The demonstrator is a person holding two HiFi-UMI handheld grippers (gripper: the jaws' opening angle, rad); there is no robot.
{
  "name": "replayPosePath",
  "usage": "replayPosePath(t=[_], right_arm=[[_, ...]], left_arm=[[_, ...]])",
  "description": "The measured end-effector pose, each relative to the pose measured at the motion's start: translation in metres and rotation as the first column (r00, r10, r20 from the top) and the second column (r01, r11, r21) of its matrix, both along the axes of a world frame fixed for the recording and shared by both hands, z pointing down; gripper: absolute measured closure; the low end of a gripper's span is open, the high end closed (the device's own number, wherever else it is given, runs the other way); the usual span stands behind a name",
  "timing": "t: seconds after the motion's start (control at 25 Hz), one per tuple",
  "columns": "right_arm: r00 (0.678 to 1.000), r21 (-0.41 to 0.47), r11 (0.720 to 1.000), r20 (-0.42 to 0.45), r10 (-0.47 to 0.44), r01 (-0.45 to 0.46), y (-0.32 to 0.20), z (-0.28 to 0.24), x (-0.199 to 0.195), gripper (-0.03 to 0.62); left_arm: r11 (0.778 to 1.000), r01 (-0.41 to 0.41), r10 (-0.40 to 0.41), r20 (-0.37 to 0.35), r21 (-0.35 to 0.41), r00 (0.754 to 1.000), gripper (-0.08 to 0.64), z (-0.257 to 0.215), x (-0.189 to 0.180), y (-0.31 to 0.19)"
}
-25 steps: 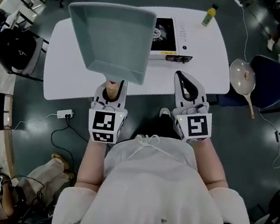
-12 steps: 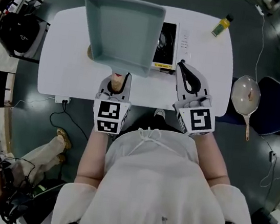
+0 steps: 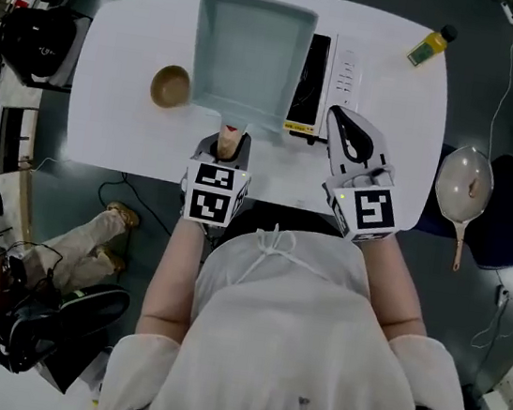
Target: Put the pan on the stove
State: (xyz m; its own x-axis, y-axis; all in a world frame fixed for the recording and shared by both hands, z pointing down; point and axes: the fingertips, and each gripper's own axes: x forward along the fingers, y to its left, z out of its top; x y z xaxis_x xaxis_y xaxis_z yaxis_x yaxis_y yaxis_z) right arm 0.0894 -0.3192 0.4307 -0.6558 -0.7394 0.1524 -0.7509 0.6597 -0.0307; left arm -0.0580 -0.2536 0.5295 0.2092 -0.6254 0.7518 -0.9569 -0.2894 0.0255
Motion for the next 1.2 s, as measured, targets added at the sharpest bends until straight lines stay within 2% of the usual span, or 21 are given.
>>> replayPosePath(t=[0.2,0.44,0.68,0.88,1.2], right_arm=[[1.0,-0.068,0.998,0.02,-0.005,0.007,-0.02,0.021,0.005,0.587],[0.999,-0.11,0.994,0.036,-0.017,0.021,-0.036,0.035,0.009,0.588],[0.999,-0.105,0.994,0.031,-0.036,0.039,-0.041,0.037,0.011,0.586],[0.999,-0.087,0.995,0.006,-0.045,0.045,-0.047,0.035,0.006,0.586],[0.999,-0.094,0.994,0.007,-0.051,0.051,-0.049,0.037,0.007,0.586]], left_arm=[[0.985,0.038,-0.04,-0.006,-0.169,0.999,0.514,0.03,0.003,-0.002],[0.958,0.056,-0.061,-0.01,-0.282,0.998,0.514,0.049,0.007,-0.007],[0.932,0.039,-0.061,-0.052,-0.36,0.997,0.514,0.056,0.02,-0.008],[0.903,0.025,-0.069,-0.086,-0.429,0.994,0.512,0.066,0.024,-0.006],[0.877,0.002,-0.004,-0.004,-0.481,1.0,0.511,0.073,0.018,-0.003]])
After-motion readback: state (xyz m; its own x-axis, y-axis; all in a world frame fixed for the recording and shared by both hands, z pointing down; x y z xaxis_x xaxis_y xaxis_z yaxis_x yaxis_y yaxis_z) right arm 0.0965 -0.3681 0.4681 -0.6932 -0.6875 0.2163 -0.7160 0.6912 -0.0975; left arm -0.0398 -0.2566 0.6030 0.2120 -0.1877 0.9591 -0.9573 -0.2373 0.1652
